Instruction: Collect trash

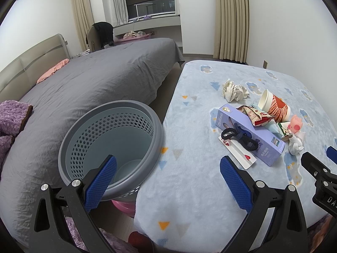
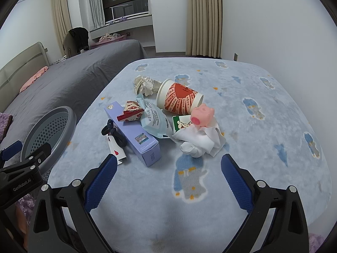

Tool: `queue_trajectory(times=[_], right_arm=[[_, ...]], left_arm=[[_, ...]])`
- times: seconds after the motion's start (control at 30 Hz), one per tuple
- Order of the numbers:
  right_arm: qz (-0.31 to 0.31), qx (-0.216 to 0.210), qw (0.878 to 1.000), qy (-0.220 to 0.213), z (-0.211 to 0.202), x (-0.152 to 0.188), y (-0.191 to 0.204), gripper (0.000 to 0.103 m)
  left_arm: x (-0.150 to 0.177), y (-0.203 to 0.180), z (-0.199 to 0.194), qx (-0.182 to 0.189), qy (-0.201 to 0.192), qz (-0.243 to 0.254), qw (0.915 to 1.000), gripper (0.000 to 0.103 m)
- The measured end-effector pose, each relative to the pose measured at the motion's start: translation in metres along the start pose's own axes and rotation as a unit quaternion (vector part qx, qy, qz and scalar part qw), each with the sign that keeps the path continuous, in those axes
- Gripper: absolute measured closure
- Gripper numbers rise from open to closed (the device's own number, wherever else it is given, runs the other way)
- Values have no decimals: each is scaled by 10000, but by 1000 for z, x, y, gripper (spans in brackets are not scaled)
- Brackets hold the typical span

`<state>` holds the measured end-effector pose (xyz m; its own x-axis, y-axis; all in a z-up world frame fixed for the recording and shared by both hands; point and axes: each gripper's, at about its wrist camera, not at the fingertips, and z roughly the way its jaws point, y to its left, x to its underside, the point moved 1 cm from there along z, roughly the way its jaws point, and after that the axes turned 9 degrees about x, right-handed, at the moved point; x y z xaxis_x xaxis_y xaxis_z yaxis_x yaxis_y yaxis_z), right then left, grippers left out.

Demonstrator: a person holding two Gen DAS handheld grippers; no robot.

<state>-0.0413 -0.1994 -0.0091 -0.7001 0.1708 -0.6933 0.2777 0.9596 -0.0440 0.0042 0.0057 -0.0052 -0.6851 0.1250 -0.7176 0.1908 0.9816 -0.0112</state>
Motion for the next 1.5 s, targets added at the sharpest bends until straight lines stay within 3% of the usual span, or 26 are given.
queue_trajectory(times=[1.13,1.5], right_arm=[[5,-12,10000,-5,0,-1,-3,9],[117,34,9997,232,19,8,-27,9]], left_arm=[[1,-1,-1,-16,-10,12,10000,6],[3,-4,8,4,67,57,10000,6]])
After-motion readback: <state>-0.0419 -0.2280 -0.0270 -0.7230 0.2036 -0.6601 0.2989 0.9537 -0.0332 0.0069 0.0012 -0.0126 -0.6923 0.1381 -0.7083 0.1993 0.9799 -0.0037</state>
